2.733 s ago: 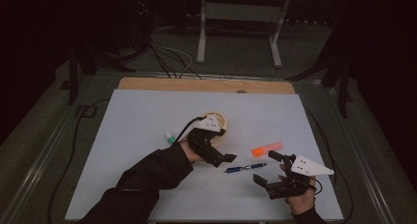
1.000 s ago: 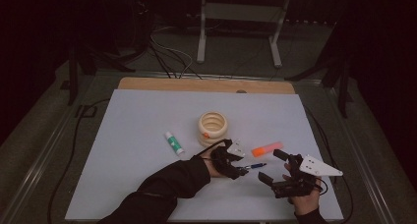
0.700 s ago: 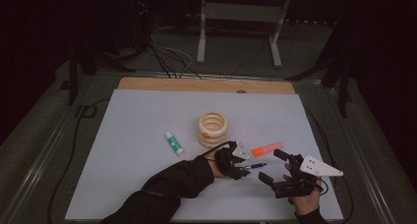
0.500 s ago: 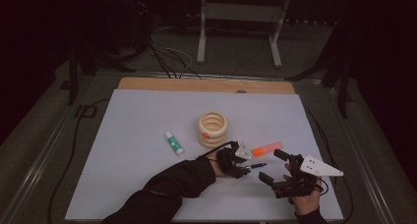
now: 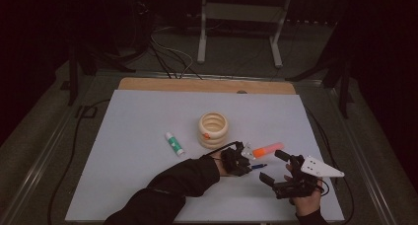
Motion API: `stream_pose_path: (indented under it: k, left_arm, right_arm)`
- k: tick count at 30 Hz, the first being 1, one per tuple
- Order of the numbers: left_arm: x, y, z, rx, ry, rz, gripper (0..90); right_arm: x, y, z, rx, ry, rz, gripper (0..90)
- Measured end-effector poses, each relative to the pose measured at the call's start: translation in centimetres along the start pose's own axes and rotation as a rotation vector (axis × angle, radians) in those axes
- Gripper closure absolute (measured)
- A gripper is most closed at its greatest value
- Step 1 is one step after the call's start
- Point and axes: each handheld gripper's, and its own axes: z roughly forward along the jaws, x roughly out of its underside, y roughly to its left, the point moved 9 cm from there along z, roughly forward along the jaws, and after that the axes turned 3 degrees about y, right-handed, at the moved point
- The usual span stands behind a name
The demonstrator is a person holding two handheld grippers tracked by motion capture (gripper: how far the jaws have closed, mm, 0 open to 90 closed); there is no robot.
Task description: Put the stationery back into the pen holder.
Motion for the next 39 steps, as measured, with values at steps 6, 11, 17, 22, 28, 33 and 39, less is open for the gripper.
stream_pose_path:
  k: [6,11,17,22,28,33,39]
  left_arm:
    - [0.0,0.1,0.0,0.024,0.009,-0.024,80.1]
    - [0.0,0.0,-0.1,0.05,0.008,-0.032,80.4]
    - [0.0,-0.2,-1.1,0.054,-0.018,-0.047,80.4]
    - [-0.1,-0.2,-2.3,0.05,-0.053,-0.066,80.4]
    - [0.0,-0.2,-3.6,0.043,-0.086,-0.076,80.4]
    - [0.3,-0.1,-4.6,0.035,-0.101,-0.082,80.3]
    - [0.5,0.2,-5.9,0.021,-0.131,-0.12,80.3]
  right_arm:
    - [0.0,0.0,0.0,0.0,-0.001,0.0,0.0]
    - [0.0,0.0,0.0,-0.001,-0.001,0.002,0.0]
    - [-0.1,-0.1,0.0,0.002,-0.003,0.005,0.0]
    - [-0.1,-0.1,0.0,0.005,-0.003,0.006,0.0]
    - [0.0,0.0,0.2,0.002,0.001,0.009,0.0]
    - [0.0,0.0,0.3,0.003,0.004,0.01,0.0]
    - [0.1,0.0,0.4,0.0,0.008,0.014,0.0]
